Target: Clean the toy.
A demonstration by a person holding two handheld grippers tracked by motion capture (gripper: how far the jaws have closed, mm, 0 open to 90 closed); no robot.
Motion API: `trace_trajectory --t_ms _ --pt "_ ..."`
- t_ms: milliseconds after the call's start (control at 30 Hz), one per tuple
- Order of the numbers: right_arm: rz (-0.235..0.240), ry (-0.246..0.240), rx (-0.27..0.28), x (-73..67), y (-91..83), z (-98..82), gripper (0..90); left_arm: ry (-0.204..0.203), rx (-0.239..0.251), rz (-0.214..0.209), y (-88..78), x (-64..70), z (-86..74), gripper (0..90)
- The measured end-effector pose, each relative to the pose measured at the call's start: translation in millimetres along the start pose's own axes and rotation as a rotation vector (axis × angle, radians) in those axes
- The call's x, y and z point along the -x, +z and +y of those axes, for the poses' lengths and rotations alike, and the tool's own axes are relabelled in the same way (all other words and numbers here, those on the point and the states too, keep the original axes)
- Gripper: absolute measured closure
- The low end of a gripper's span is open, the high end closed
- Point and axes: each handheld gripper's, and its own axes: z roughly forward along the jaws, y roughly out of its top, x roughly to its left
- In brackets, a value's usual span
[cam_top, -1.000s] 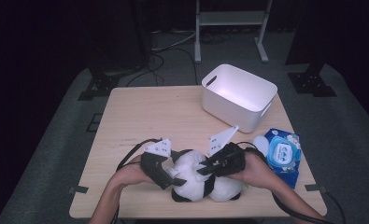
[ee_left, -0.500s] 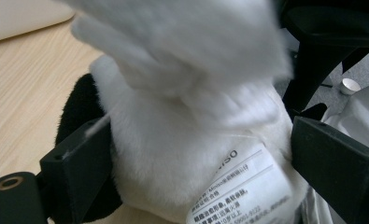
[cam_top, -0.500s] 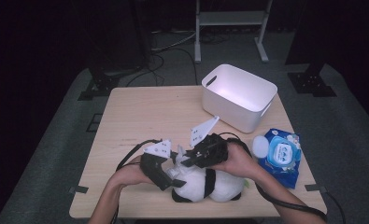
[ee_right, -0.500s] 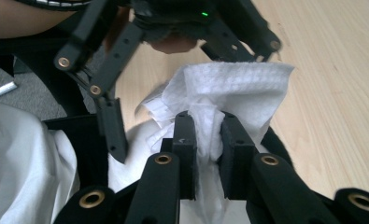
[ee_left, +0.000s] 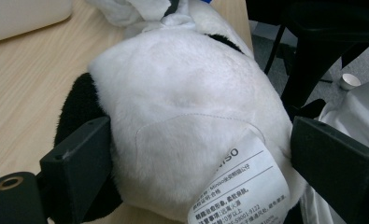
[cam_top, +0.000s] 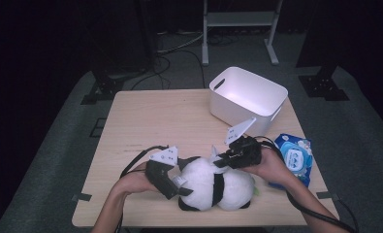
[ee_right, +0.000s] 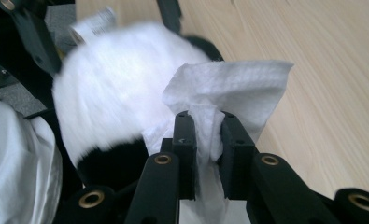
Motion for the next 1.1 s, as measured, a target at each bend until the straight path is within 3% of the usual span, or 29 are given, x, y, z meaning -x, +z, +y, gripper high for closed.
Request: trace_trajectory --t_ms 467,700,1000,1100 --pt "-0.042 0.083 0.027 5.7 -29.5 -45.5 77.5 -0.01 -0.005 -0.006 1.5 0.8 -0.1 7.3" --pt "-0.029 0.111 0.053 3.0 -34.9 -61.7 77.5 -0.018 -0.009 -0.01 1.5 -0.5 0.0 7.3" --pt "0.009 0.081 0.062 -2.6 -26.2 -48.4 77.3 -0.02 -0.01 -0.01 1.9 -0.2 0.1 7.3" --pt "0.036 0.039 0.044 -7.4 -17.6 -35.9 77.3 -0.018 -0.009 -0.011 1.8 -0.1 -0.1 7.3"
